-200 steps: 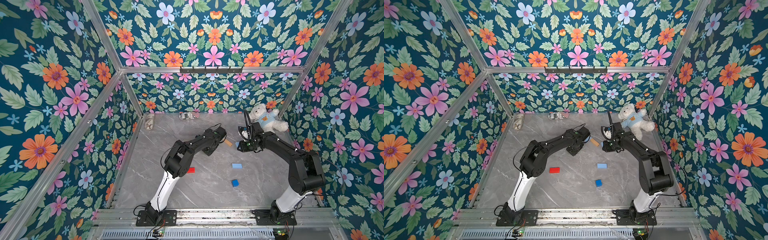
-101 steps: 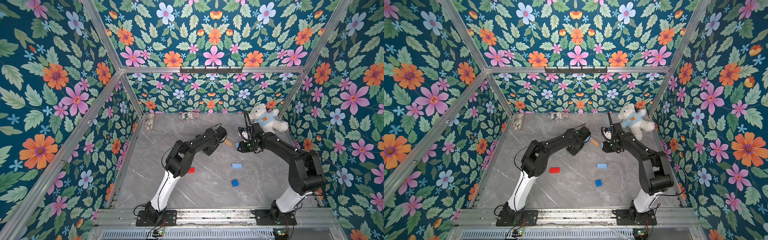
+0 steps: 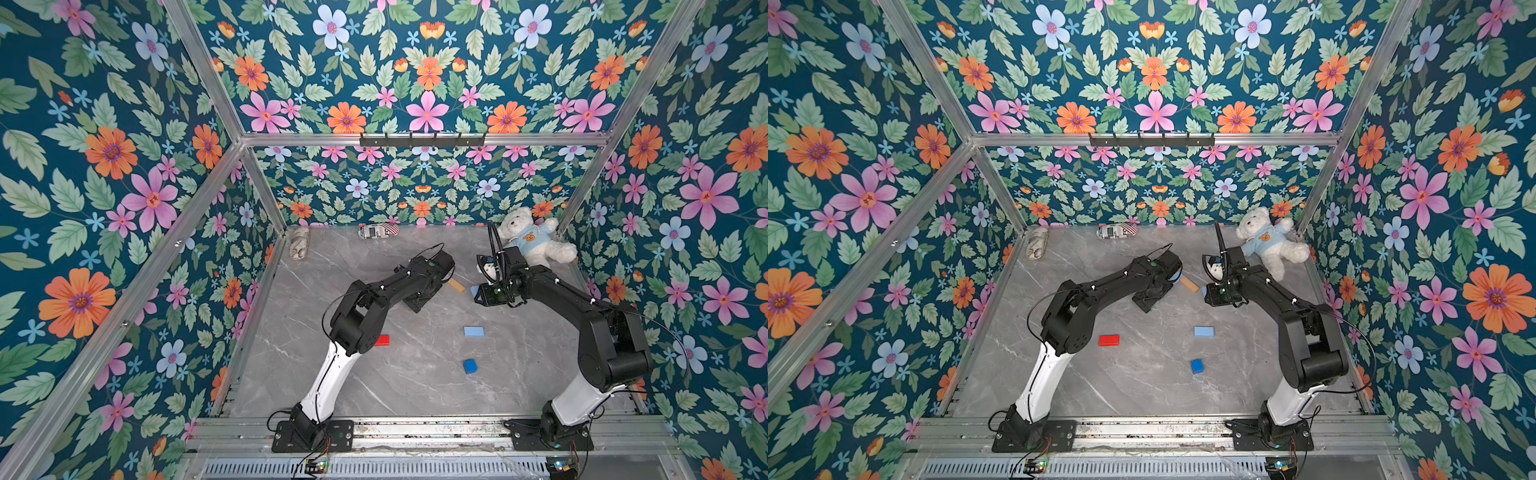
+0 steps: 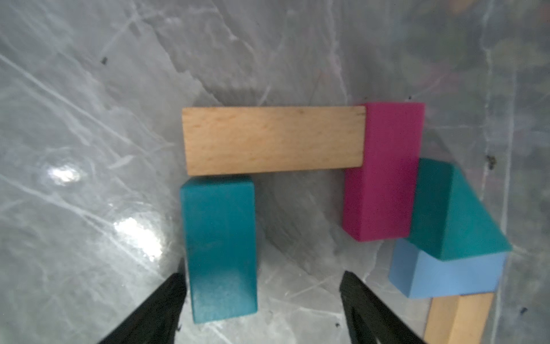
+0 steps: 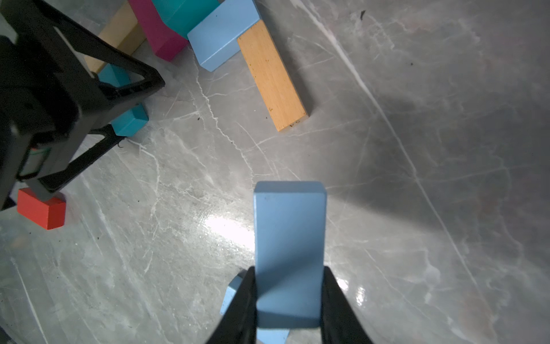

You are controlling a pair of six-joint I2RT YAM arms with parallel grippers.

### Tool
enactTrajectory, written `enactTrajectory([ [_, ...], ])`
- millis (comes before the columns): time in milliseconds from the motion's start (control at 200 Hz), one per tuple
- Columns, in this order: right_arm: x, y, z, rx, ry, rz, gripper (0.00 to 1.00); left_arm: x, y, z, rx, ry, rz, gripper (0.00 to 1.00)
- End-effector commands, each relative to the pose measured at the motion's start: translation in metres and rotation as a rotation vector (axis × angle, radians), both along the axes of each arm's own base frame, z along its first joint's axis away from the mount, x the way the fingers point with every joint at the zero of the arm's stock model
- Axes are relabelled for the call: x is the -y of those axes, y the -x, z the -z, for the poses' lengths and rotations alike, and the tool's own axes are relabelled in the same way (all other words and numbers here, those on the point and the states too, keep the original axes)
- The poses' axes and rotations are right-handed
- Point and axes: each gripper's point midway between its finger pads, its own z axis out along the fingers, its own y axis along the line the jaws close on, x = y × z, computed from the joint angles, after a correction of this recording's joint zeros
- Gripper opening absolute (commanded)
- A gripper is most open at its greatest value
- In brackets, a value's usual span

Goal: Assemble a heart with building blocks
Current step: Assemble the building block at the center of the board.

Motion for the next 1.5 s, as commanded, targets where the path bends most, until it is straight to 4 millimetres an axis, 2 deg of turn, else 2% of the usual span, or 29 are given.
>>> enactTrajectory([
  [0,-0.002,-0.006,-0.016,0.064,-0.019,0.010,0.00,-0.005,0.010,-0.006,-0.036,-0.041,0.076,0.97],
  [95,0.004,-0.013,-0.025,0.100,-0.011,0.075,0.00,-0.006,0.005,-0.036,0.033,-0.061,0.147,0.99],
  [195,-0.001,-0.015,-0.035,0.083,-0.048,0.122,0.00,-0.006,-0.008,-0.075,0.192,-0.042,0.228,0.99],
  [315,0.007,-0.025,-0.049,0.048,-0.024,0.335,0.00,-0.025,-0.015,-0.115,0.380,-0.077,0.290,0.99],
  [390,0.007,-0.029,-0.062,0.107,0.017,0.453,0.00,-0.043,-0.013,-0.127,0.422,-0.150,0.328,0.99],
  [430,0.009,-0.031,-0.071,0.175,0.058,0.542,0.00,-0.053,-0.013,-0.128,0.421,-0.183,0.345,0.99],
  [475,0.004,-0.027,-0.072,0.190,0.062,0.607,0.00,-0.065,-0.011,-0.124,0.401,-0.205,0.352,0.99],
  [580,-0.010,-0.010,-0.039,0.023,0.038,0.724,0.00,-0.084,-0.010,-0.117,0.375,-0.236,0.365,0.99],
  [590,-0.011,-0.008,-0.028,-0.005,0.055,0.736,0.00,-0.085,-0.010,-0.117,0.373,-0.240,0.366,0.99],
  [630,-0.018,-0.003,-0.014,-0.040,0.061,0.769,0.00,-0.091,-0.010,-0.114,0.365,-0.248,0.370,0.99],
  [820,-0.059,0.000,0.002,-0.067,0.058,0.871,0.00,-0.110,-0.008,-0.102,0.335,-0.261,0.367,0.99],
  [920,-0.073,0.001,0.014,-0.098,0.076,0.901,0.00,-0.117,-0.008,-0.099,0.329,-0.254,0.363,0.99],
  [1205,-0.077,0.007,0.046,-0.141,0.126,0.962,0.00,-0.129,-0.013,-0.102,0.343,-0.274,0.367,0.99],
  [1495,-0.088,-0.005,0.059,-0.156,0.145,0.964,0.00,-0.139,-0.015,-0.101,0.340,-0.282,0.362,0.99],
])
